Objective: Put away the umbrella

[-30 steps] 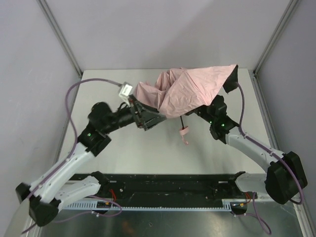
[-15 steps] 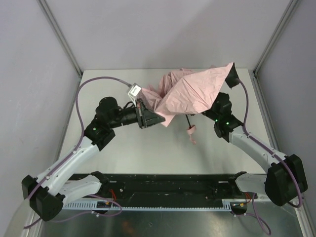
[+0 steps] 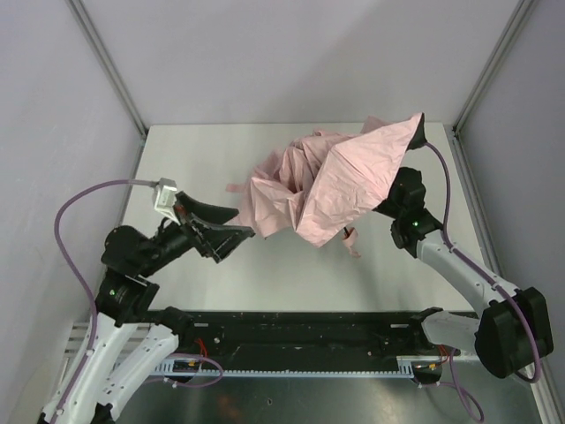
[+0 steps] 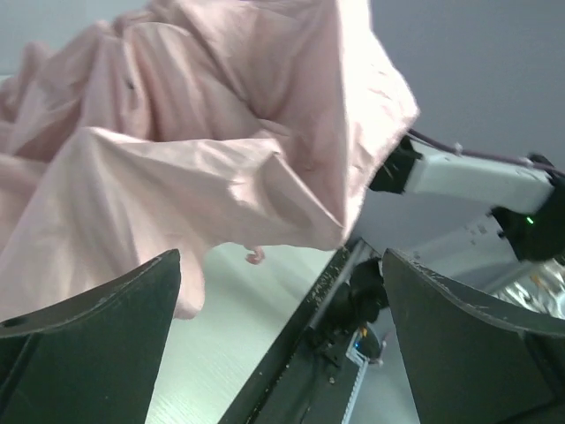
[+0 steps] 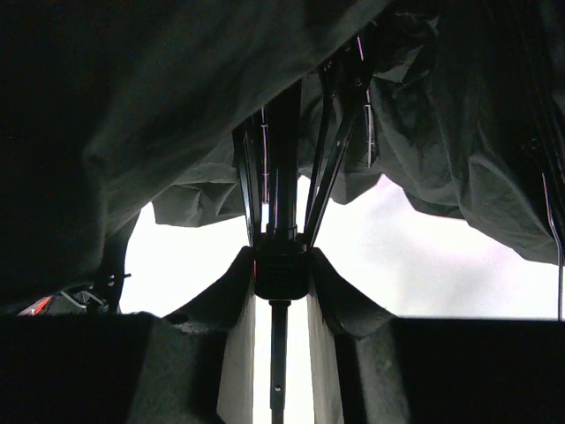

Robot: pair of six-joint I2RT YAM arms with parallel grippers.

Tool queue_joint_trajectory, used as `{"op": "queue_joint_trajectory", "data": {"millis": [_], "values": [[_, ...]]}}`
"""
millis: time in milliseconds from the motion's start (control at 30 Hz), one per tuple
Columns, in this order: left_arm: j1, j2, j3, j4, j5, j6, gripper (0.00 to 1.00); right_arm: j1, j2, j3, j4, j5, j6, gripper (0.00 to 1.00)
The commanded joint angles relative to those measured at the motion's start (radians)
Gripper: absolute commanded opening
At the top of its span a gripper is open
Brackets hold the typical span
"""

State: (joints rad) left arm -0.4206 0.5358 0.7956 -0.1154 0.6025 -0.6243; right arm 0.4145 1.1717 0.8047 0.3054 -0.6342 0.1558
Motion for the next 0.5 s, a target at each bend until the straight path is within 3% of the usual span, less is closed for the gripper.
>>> {"op": "queue_joint_trajectory", "data": {"millis": [0, 367, 467], "values": [[0.014, 0.019, -0.003, -0.128, -0.233, -0.066, 0.99, 0.007, -0.049, 0.013, 0.111, -0.033, -0.003, 0.00], [0.017, 0.238, 0.131, -0.102, -0.282, 0.001, 0.99, 0.097, -0.036, 0.013, 0.095, -0.031, -0.057, 0.00], [0.017, 0.315, 0.153, 0.002, -0.176, -0.020, 0.88, 0.118, -0.033, 0.014, 0.085, -0.045, -0.073, 0.00]]}}
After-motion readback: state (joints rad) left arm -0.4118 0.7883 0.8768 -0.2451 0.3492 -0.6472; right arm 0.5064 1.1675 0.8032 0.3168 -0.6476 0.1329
